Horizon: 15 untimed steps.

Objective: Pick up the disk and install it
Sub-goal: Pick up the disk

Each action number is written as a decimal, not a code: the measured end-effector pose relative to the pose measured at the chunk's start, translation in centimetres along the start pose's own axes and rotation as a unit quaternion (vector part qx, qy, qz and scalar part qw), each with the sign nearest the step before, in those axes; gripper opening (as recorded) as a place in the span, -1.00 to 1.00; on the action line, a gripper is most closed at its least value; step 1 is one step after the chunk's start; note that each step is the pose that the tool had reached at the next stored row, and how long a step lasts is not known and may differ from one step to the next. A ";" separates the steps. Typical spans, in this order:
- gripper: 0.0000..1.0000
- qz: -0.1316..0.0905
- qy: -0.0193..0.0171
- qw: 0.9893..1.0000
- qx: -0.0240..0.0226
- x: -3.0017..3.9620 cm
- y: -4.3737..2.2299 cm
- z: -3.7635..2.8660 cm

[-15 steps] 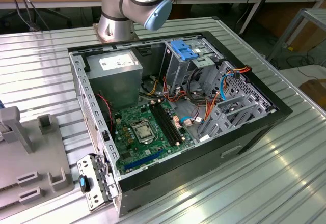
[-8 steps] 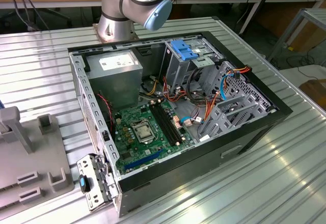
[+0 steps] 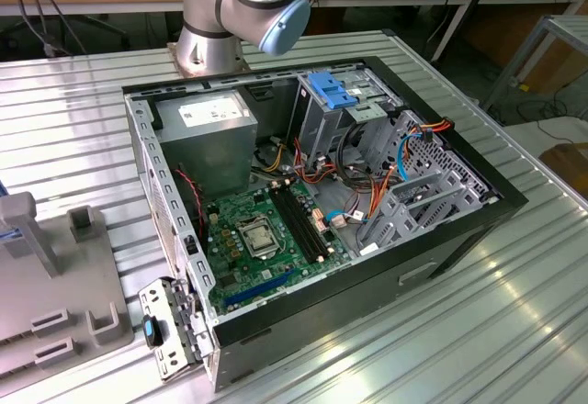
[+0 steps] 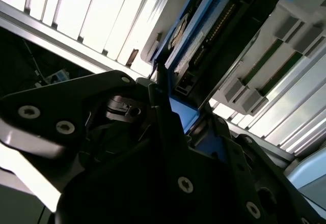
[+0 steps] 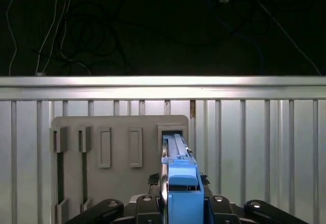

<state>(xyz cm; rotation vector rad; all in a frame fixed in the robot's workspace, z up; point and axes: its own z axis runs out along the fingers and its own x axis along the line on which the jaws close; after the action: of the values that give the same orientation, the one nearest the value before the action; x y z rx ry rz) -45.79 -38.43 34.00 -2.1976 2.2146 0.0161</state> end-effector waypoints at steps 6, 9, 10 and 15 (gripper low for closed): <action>-0.25 0.000 0.000 1.000 0.000 -0.04 -0.02 -1.99; -0.25 0.000 0.000 1.000 0.000 -0.07 -0.02 -3.02; -0.25 0.000 0.000 1.000 0.000 -0.08 -0.03 -3.29; -0.25 0.000 0.000 1.000 0.000 -0.11 -0.04 -4.92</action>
<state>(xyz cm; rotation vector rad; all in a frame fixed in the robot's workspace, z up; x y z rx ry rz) -45.79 -38.43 38.93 -2.1977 2.2146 0.0157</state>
